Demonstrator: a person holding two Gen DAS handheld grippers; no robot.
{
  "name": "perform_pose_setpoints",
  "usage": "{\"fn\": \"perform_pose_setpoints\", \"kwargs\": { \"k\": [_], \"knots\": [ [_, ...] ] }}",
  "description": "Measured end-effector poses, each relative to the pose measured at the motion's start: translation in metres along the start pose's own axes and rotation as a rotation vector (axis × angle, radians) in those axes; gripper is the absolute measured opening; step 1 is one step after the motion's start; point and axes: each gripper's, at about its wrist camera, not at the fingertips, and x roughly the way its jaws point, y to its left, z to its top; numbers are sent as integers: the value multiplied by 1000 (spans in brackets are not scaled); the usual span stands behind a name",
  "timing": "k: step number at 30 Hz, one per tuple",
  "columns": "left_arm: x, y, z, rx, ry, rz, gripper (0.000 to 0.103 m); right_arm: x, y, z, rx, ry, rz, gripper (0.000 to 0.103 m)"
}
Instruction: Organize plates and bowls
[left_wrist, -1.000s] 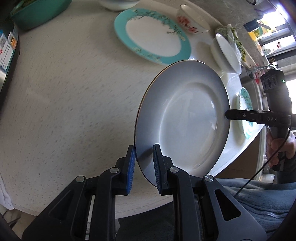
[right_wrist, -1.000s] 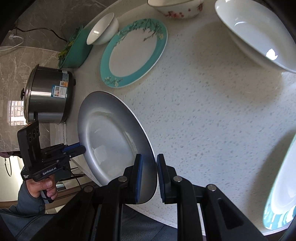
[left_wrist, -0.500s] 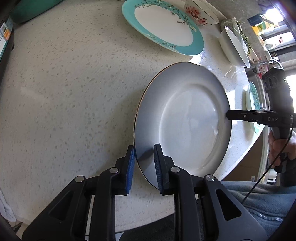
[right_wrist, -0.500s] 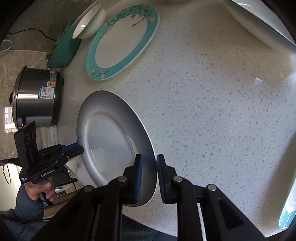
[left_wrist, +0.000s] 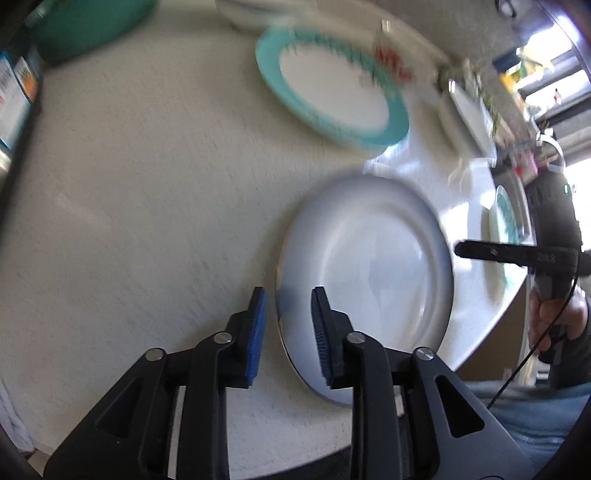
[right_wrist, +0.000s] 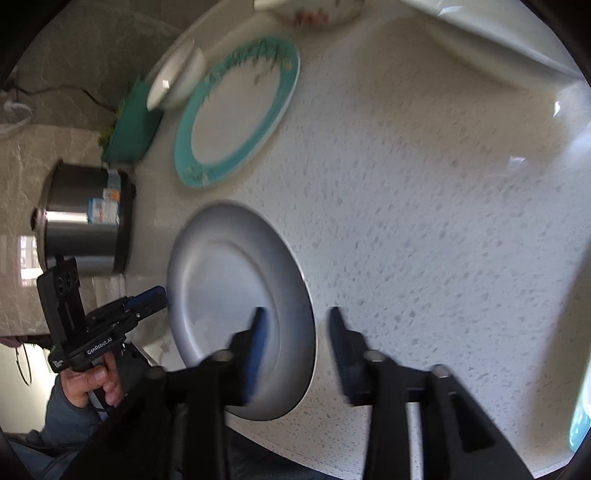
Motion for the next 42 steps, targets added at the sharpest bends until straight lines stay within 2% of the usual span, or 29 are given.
{"fn": "perform_pose_setpoints", "kwargs": {
  "k": [1, 2, 3, 4, 6, 9, 11, 14, 17, 26, 31, 38, 40, 42],
  "knots": [
    [-10, 4, 9, -12, -55, 2, 45, -11, -1, 4, 4, -43, 20, 65],
    [-16, 7, 16, -21, -93, 2, 73, -18, -3, 9, 10, -79, 41, 71],
    [-23, 10, 26, -32, -148, -5, 87, -30, -6, 17, 28, -133, 80, 76],
    [-29, 13, 36, -36, -197, -24, 89, -37, -9, 25, 50, -172, 114, 78],
    [-33, 18, 63, -39, -263, -63, 89, -45, -17, 46, 85, -243, 192, 79],
    [-22, 20, 102, -53, -264, -82, 89, -34, -21, 76, 118, -297, 247, 79],
    [-6, 21, 125, -40, -234, -85, 89, -19, -24, 91, 150, -286, 293, 78],
    [14, 24, 149, -30, -184, -125, 89, 0, -22, 109, 155, -272, 277, 77],
    [27, 29, 166, -31, -143, -126, 89, 9, -31, 114, 189, -263, 275, 76],
    [48, 58, 181, -82, -94, -183, 89, 18, -46, 127, 208, -255, 299, 75],
    [52, 52, 190, -59, -85, -204, 87, 24, -39, 133, 185, -237, 318, 73],
    [58, 39, 194, -19, -58, -245, 84, 28, -37, 135, 190, -224, 343, 64],
    [61, 36, 196, -16, -48, -257, 80, 30, -36, 136, 194, -218, 346, 60],
    [65, 35, 198, -28, -36, -272, 55, 31, -37, 136, 199, -210, 351, 57]
  ]
}}
